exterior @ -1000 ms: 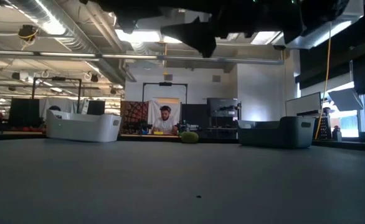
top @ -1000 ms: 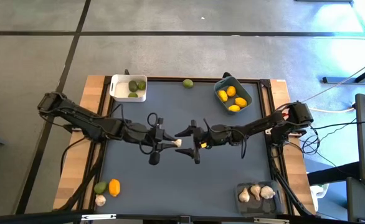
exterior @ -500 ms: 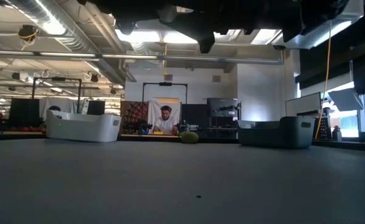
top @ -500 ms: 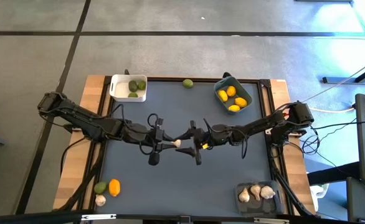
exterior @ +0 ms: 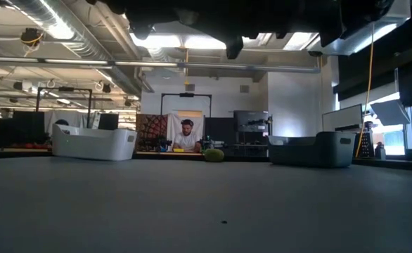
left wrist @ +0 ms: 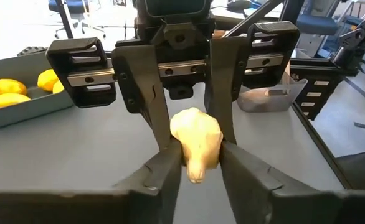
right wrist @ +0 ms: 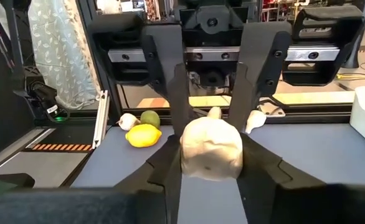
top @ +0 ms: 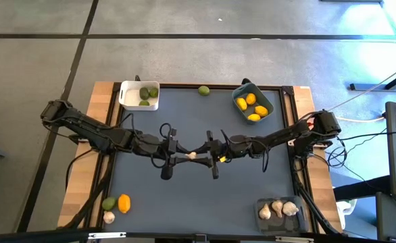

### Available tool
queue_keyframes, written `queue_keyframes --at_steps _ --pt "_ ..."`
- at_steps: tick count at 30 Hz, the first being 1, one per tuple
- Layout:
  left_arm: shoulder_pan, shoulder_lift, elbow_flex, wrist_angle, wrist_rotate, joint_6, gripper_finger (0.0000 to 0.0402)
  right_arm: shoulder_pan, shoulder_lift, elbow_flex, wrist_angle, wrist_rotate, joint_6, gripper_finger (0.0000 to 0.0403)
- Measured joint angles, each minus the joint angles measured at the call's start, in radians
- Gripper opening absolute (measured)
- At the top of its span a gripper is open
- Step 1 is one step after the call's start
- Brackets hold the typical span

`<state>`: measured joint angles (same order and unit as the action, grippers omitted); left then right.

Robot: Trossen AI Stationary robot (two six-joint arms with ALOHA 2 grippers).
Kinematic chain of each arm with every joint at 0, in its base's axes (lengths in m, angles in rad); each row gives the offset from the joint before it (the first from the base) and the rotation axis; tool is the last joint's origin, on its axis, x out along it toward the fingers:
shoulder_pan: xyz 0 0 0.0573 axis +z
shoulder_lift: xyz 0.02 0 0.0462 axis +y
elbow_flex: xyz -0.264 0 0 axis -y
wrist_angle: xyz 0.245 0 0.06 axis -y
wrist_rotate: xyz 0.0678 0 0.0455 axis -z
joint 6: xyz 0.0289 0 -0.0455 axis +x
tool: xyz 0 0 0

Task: Sort produce into baskets
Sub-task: Put the white garlic into the black bin

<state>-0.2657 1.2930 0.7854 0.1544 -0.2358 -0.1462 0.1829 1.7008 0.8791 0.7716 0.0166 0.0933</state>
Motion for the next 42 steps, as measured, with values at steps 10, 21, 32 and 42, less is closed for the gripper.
queue_keyframes --at_steps 10,21,32,42 --pt "-0.014 -0.055 0.002 -0.084 -0.003 -0.001 0.0191 -0.002 -0.007 0.003 -0.012 0.031 -0.050 0.0114" --pt "-0.047 -0.196 0.001 -0.383 -0.006 -0.095 0.0187 0.030 -0.110 0.038 -0.365 0.028 -0.043 0.0113" --pt "-0.039 -0.197 -0.010 -0.414 -0.023 -0.109 0.0186 0.131 -0.253 0.200 -0.990 0.062 0.121 0.0113" --pt "-0.039 -0.196 -0.010 -0.413 -0.027 -0.102 0.0186 0.321 -0.329 0.273 -1.282 0.064 0.455 0.0113"
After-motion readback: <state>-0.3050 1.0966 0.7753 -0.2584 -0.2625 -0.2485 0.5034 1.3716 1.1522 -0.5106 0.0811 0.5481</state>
